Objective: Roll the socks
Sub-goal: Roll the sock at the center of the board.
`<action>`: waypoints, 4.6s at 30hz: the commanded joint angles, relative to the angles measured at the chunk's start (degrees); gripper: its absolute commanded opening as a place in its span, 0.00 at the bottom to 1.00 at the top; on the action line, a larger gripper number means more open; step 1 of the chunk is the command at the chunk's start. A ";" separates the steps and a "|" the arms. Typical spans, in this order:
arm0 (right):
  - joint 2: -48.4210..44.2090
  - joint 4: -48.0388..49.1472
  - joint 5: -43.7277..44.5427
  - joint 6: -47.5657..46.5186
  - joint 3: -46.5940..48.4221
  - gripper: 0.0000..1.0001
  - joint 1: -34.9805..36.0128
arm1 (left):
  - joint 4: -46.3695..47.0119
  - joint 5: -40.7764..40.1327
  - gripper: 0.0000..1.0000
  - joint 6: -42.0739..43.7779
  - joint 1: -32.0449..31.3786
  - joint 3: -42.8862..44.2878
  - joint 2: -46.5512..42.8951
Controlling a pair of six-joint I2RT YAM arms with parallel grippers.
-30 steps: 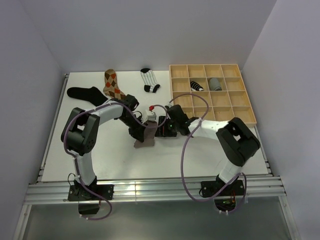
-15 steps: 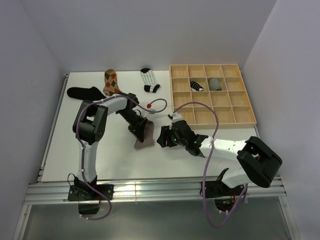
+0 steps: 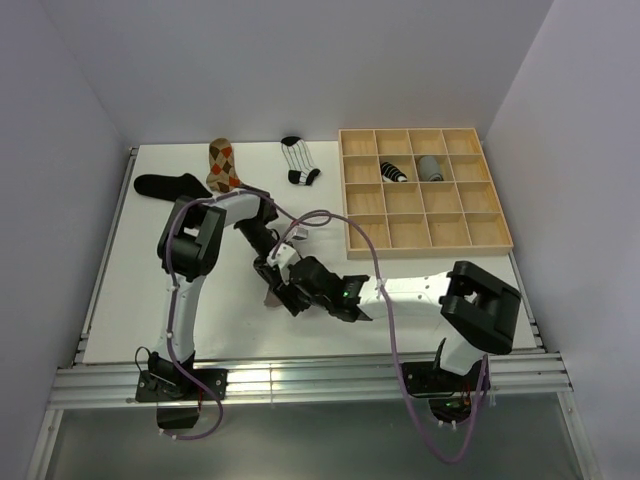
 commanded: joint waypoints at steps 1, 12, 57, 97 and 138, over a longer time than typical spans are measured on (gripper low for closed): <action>2.59 -4.39 3.28 -9.08 4.92 0.64 1.71 | -2.57 -6.19 0.02 6.01 0.56 -0.32 3.88; 7.61 -9.06 4.33 -14.98 10.12 0.64 7.15 | -4.43 -8.04 0.03 9.28 1.88 -3.14 4.23; 20.61 -21.88 -35.45 -10.24 21.27 0.23 -6.02 | 32.74 -14.97 0.20 -7.50 8.38 -13.50 -25.90; 53.22 -46.24 -68.08 4.70 55.83 0.24 -24.13 | 59.63 -25.61 0.63 30.81 -9.36 -63.16 -70.21; 45.77 -38.26 -62.13 5.30 46.62 0.45 -25.80 | 56.42 -27.20 0.12 31.78 -14.99 -57.11 -48.16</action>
